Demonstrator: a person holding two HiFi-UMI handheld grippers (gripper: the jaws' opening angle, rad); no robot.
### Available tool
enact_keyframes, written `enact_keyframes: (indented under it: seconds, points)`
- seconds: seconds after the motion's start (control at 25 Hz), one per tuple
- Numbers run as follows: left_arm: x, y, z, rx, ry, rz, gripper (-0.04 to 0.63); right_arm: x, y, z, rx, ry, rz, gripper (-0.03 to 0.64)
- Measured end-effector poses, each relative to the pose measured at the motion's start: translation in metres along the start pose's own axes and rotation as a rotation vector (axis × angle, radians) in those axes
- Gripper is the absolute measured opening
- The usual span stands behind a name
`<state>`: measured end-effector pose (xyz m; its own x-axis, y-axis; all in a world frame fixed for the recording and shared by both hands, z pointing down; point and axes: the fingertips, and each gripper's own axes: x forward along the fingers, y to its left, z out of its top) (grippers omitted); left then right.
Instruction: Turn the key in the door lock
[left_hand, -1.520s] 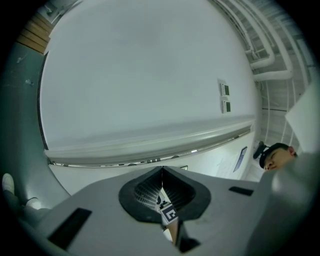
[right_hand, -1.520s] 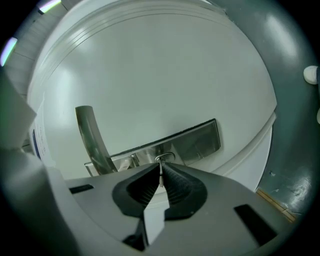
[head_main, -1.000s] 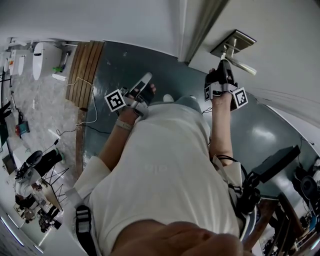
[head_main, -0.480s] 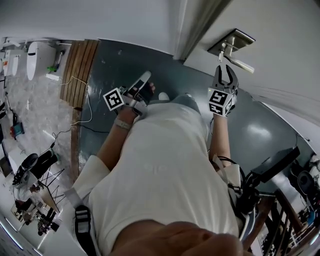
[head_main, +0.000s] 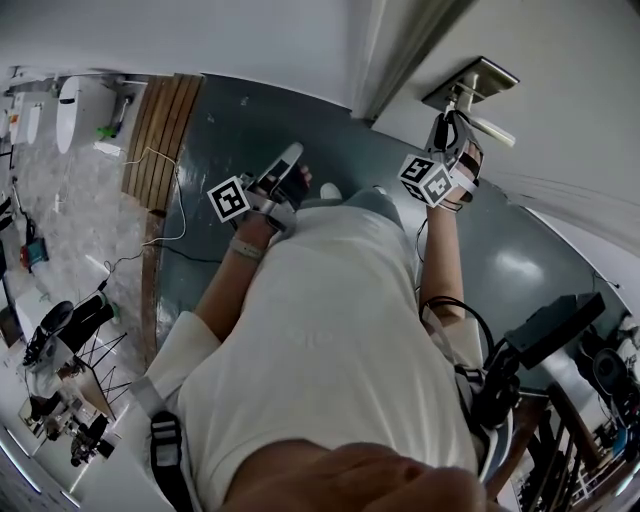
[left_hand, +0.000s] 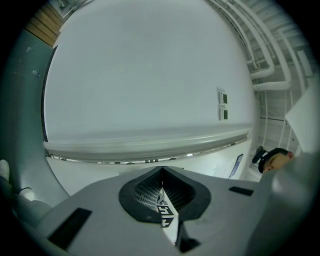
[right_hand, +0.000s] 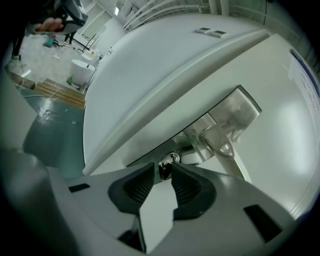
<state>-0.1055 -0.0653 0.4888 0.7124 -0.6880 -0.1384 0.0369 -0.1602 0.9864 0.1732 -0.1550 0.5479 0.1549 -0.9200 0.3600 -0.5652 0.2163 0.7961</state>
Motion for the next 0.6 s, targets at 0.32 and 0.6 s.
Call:
enact_keyframes:
  seconds: [0.32, 0.6]
  points:
    - [-0.0041, 0.0006, 0.0029, -0.007, -0.009, 0.000, 0.008, 0.0037, -0.0057, 0.0026, 0.027, 0.009, -0.069, 0.087]
    - [-0.0045, 0.0018, 0.0023, -0.012, -0.005, 0.002, 0.008, 0.0012, -0.0098, 0.0027, 0.161, -0.003, -0.057, 0.061]
